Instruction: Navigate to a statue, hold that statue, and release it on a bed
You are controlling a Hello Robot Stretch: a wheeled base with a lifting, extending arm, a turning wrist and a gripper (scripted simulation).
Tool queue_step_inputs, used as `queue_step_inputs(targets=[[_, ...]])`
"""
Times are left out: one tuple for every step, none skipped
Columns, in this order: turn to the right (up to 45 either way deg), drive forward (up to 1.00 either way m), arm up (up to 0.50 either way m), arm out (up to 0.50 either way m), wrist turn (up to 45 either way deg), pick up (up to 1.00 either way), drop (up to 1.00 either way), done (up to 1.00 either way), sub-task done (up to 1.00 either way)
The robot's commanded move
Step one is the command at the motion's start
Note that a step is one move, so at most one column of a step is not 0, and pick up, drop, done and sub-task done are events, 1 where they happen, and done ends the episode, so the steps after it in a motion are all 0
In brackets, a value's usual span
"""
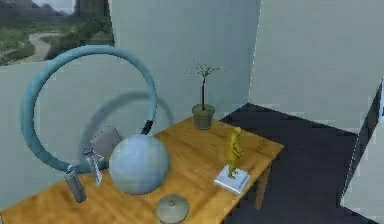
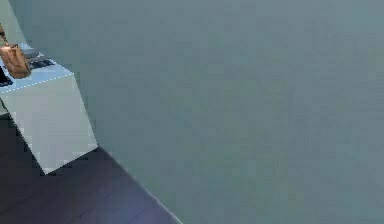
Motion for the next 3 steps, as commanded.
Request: queue_step_inputs(targets=[[-45.0, 0.0, 0.0, 0.0, 0.0, 0.0, 0.0, 0.0, 0.0], [-27.0, 0.0, 0.0, 0.0, 0.0, 0.0, 0.0, 0.0, 0.0], [0.0, 0.0, 0.5, 0.0, 0.0, 0.0, 0.0, 0.0, 0.0]])
